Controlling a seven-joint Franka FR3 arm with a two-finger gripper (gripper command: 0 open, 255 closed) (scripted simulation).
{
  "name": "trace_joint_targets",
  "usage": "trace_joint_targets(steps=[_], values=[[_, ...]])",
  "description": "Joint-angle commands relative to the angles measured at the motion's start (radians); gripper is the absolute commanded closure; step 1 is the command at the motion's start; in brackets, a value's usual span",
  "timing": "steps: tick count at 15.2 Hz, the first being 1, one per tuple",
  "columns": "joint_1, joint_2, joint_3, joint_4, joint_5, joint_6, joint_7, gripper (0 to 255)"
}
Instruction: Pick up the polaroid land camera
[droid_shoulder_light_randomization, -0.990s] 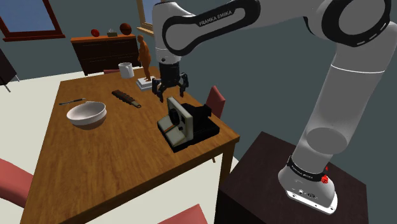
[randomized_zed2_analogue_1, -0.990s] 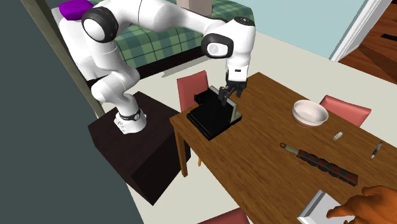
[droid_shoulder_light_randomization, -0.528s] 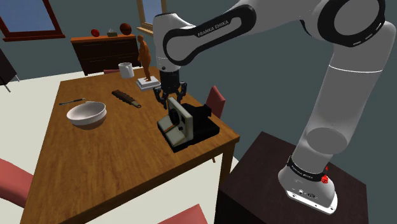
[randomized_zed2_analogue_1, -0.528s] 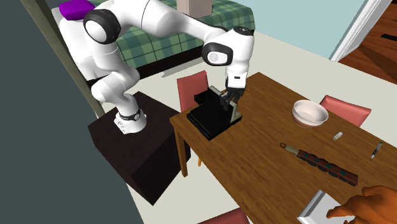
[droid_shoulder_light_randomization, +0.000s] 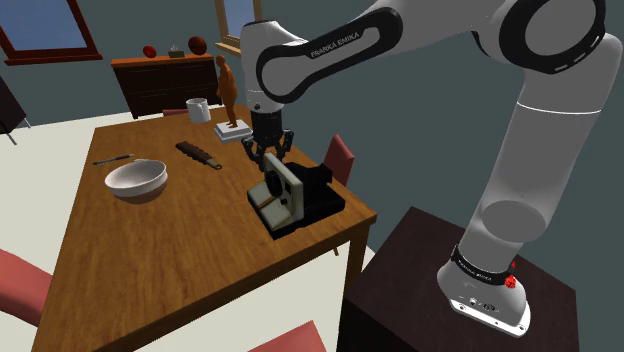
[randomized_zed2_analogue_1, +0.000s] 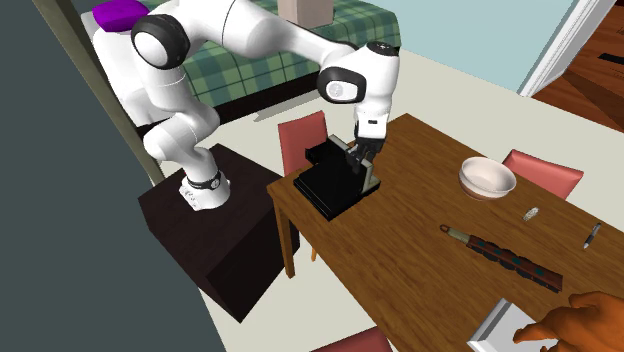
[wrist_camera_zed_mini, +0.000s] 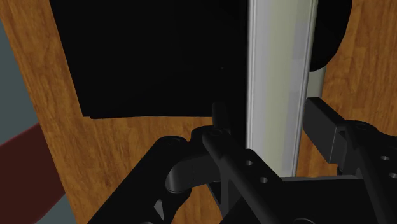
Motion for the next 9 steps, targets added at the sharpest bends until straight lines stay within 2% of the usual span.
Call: trace_joint_targets(steps=[1,9], values=[[0.000,0.000,0.000,-0.002,0.001,0.001,-0.002,255],[-0.002,-0.021,0.001,0.082,0.012,-0.103,-0.009,255]])
